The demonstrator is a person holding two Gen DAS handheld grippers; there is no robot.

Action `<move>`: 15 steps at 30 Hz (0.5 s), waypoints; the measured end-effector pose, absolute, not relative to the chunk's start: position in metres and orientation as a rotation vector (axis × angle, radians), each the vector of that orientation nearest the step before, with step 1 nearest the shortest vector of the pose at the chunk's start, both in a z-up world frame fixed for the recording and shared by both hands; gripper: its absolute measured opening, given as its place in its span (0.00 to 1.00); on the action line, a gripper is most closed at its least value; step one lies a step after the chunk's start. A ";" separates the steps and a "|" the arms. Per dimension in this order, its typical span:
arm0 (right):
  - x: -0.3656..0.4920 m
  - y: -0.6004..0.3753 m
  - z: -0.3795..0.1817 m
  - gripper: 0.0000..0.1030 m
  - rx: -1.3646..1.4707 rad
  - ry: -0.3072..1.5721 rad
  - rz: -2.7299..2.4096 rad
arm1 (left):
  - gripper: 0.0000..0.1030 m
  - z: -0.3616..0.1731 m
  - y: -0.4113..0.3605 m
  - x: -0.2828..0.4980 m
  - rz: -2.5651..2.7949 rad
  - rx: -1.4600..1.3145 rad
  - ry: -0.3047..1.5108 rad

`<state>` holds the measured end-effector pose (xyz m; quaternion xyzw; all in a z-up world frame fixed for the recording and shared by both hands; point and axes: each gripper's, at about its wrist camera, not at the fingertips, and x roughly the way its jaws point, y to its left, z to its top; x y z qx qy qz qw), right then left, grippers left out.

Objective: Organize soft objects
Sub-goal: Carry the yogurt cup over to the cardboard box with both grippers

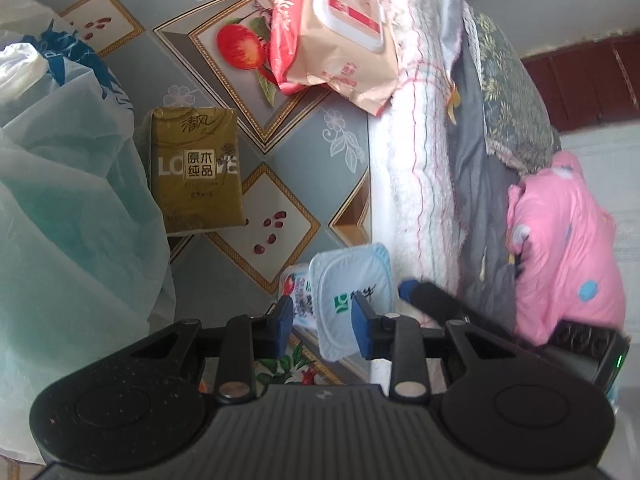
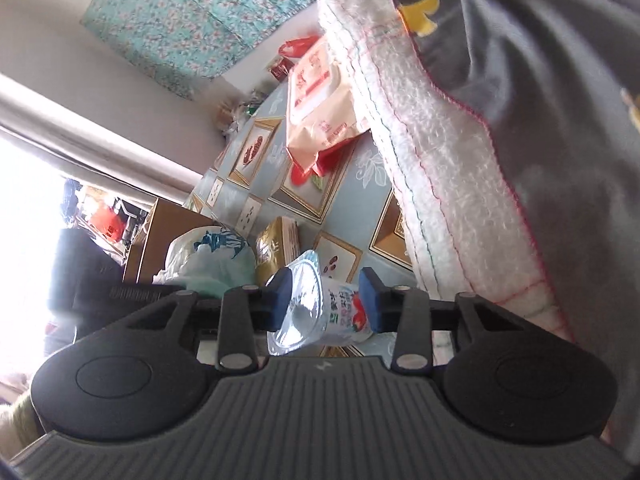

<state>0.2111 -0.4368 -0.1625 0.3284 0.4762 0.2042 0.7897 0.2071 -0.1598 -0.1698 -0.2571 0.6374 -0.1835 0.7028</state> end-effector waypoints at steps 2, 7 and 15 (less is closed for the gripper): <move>0.216 -0.434 -0.169 0.29 0.732 1.043 0.449 | 0.36 -0.171 -0.164 0.205 -0.427 -0.553 1.413; 0.220 -0.427 -0.182 0.23 0.800 1.070 0.453 | 0.41 -0.172 -0.176 0.205 -0.459 -0.513 1.401; 0.219 -0.422 -0.172 0.21 0.822 1.055 0.421 | 0.39 -0.163 -0.187 0.203 -0.448 -0.437 1.390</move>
